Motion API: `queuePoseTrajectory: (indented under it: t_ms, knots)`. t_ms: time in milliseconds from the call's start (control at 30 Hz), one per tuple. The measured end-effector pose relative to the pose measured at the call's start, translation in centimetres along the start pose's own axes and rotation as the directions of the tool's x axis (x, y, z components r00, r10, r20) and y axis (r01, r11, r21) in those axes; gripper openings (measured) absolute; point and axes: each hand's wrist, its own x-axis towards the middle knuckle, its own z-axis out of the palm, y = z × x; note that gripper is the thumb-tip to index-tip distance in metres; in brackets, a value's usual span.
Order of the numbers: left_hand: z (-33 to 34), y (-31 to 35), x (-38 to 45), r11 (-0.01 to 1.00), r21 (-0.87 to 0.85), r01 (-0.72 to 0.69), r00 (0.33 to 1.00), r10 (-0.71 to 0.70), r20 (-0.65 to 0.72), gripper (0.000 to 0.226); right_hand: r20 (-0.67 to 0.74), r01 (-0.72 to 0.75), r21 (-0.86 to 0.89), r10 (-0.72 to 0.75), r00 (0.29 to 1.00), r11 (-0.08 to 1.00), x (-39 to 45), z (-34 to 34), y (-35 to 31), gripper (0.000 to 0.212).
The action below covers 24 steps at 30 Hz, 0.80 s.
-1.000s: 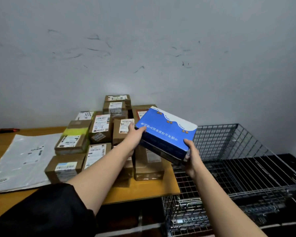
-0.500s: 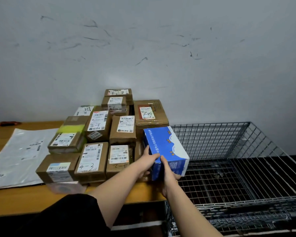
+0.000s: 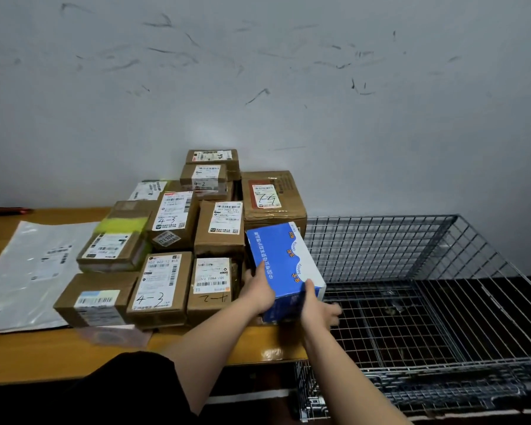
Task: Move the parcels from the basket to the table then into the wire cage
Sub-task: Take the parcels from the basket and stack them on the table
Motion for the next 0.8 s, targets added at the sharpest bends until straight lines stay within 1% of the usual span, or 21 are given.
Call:
queuePoseTrajectory:
  t_ms: [33,67,133,167,200,267,367,500,600,667,700,733,800]
  knots:
    - [0.0,0.0,-0.1,0.999,0.046,-0.009,1.000,0.009,-0.001,0.072,-0.029,0.072,-0.030,-0.073,0.997,0.997,0.8,-0.5,-0.4,0.089]
    - [0.0,-0.1,0.0,0.997,0.081,-0.021,1.000,0.022,-0.005,0.069,-0.007,0.154,-0.065,-0.155,0.988,0.986,1.4,-1.0,-0.7,0.084]
    - [-0.2,-0.2,0.1,0.992,0.123,-0.039,0.999,0.040,-0.001,0.063,0.126,0.265,-0.125,-0.249,0.960,0.956,2.4,-1.1,-1.1,0.069]
    - [-0.3,-0.2,0.1,0.990,0.133,-0.042,0.999,0.042,0.005,0.060,0.182,0.285,-0.138,-0.258,0.949,0.949,2.5,-1.0,-1.1,0.061]
    - [-0.5,-0.2,0.1,0.988,0.144,-0.047,0.999,0.047,-0.001,0.058,0.208,0.302,-0.152,-0.268,0.941,0.941,2.3,-0.9,-1.2,0.054]
    - [-0.8,-0.1,0.0,0.978,0.200,-0.063,0.997,0.073,-0.040,0.055,0.205,0.305,-0.204,-0.264,0.942,0.930,1.5,-0.4,-1.3,0.048]
    - [-1.3,-0.1,-0.2,0.938,0.330,-0.106,0.988,0.137,-0.072,0.049,0.199,0.318,-0.309,-0.267,0.943,0.896,0.5,0.3,-0.9,0.048]
    - [-1.7,-0.4,-0.7,0.842,0.517,-0.153,0.980,0.198,-0.032,0.046,0.220,0.341,-0.357,-0.276,0.936,0.870,0.2,0.5,-0.8,0.049]
    - [-2.0,-0.8,-1.0,0.793,0.583,-0.176,0.972,0.232,-0.022,0.046,0.273,0.383,-0.394,-0.291,0.917,0.835,0.0,-0.2,-1.2,0.050]
    - [-2.3,-1.3,-1.4,0.795,0.575,-0.191,0.967,0.255,-0.031,0.045,0.267,0.426,-0.468,-0.335,0.904,0.775,-0.7,-0.8,-1.7,0.053]
    - [-2.6,-1.5,-1.8,0.808,0.556,-0.194,0.963,0.265,-0.049,0.044,0.247,0.467,-0.510,-0.397,0.884,0.722,-1.3,-1.1,-2.1,0.053]
    - [-3.1,-1.6,-2.1,0.824,0.531,-0.197,0.957,0.279,-0.079,0.042,0.233,0.523,-0.535,-0.479,0.846,0.663,-2.0,-1.2,-2.5,0.051]
    - [-4.6,-1.8,-3.1,0.857,0.478,-0.193,0.938,0.304,-0.166,0.037,0.266,0.660,-0.526,-0.633,0.727,0.537,-4.2,-0.8,-3.5,0.042]
